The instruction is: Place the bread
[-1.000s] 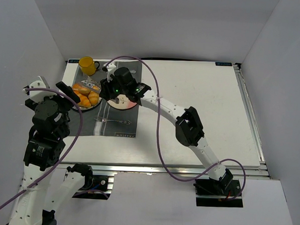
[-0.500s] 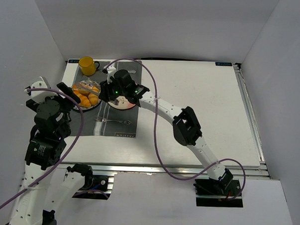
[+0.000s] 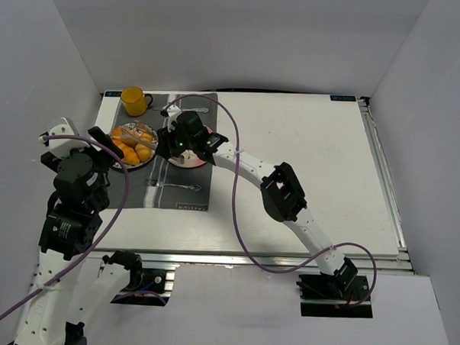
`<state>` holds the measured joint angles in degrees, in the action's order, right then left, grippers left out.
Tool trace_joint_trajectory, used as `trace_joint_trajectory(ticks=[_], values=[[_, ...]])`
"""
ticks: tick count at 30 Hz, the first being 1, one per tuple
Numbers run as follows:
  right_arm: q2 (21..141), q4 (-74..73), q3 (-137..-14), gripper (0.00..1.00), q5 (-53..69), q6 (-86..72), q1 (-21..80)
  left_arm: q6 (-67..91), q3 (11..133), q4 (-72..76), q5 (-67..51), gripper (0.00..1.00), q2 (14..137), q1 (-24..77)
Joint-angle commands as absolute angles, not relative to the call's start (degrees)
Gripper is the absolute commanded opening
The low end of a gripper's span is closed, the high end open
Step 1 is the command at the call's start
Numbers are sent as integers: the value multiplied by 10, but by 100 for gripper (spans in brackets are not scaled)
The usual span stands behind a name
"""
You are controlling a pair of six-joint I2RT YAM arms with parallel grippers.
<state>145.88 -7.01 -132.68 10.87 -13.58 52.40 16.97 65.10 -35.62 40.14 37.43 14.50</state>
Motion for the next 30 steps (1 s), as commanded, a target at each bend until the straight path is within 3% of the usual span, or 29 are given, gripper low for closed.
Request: trace_joint_trajectory(ticks=[1, 22, 28, 30], values=[[1461, -37, -1349, 53, 117, -143, 519, 165, 644, -358, 410, 94, 374, 149], [1468, -41, -1331, 54, 153, -148, 519, 163, 640, -360, 421, 94, 369, 149], [1469, -49, -1331, 44, 150, -142, 519, 162, 640, -360, 425, 94, 369, 149], [1466, -53, -1329, 34, 146, -139, 519, 161, 639, -360, 425, 94, 369, 149]])
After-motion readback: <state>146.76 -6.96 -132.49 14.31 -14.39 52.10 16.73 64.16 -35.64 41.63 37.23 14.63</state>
